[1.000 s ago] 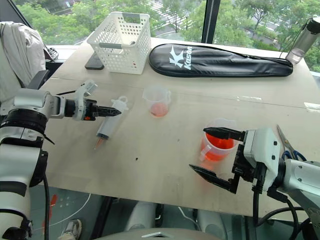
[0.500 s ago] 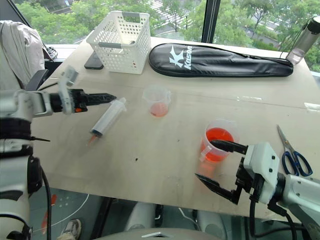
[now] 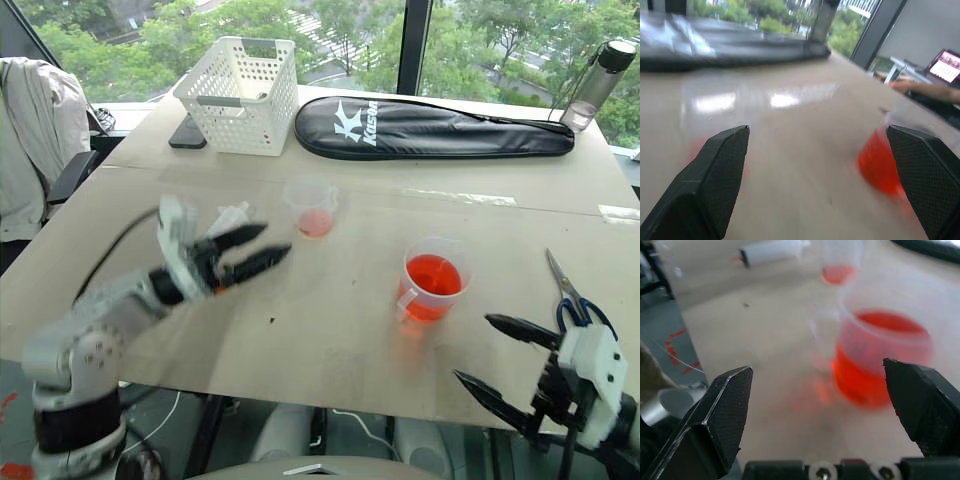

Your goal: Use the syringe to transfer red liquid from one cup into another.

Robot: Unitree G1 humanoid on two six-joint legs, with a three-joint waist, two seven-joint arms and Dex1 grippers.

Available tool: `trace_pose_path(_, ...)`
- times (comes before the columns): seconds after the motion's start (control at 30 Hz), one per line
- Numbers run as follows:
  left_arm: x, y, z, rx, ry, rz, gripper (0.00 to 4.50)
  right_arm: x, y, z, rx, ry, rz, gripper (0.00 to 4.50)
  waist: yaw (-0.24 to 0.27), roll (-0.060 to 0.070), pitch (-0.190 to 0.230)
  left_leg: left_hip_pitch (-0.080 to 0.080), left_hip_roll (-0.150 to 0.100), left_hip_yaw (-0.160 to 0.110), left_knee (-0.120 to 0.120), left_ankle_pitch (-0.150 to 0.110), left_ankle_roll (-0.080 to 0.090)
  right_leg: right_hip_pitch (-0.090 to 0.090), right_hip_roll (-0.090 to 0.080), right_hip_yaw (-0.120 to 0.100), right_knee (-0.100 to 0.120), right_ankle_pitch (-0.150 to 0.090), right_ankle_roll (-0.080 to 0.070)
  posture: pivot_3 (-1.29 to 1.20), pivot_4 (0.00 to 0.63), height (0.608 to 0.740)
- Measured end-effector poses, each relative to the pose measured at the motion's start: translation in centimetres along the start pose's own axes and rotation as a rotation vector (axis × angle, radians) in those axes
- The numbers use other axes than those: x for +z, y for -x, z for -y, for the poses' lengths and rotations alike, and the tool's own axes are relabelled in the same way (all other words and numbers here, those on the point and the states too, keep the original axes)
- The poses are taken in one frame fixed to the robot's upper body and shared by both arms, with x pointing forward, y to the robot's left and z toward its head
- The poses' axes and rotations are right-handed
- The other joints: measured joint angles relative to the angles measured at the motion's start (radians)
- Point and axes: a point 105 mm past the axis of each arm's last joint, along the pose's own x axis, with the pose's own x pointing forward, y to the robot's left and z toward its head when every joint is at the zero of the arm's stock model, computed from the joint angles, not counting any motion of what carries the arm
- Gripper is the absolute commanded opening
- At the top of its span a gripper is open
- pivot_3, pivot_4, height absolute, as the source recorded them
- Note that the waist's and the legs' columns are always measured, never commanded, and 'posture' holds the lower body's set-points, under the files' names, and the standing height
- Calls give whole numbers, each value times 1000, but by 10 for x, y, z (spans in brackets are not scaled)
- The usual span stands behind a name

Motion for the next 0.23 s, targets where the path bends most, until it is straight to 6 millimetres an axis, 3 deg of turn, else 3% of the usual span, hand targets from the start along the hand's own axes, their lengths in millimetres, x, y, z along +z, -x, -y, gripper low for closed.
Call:
trace_pose_path(0.17, -35, 33, -4, 58, -43, -102, 4457, -23, 18, 9, -73, -12, -51, 4500, 0, 1, -1, 2, 1, -2, -2, -3, -5, -2, -10, 1, 0, -3, 3, 0, 150, 724)
trace_pose_path(0.23, -40, 39, -6, 70, -66, -107, 4457, -28, 22, 12, -88, -16, -63, 4500, 3, 2, -1, 2, 0, -1, -3, -3, -5, -2, -15, -1, -1, -3, 3, 0, 150, 724)
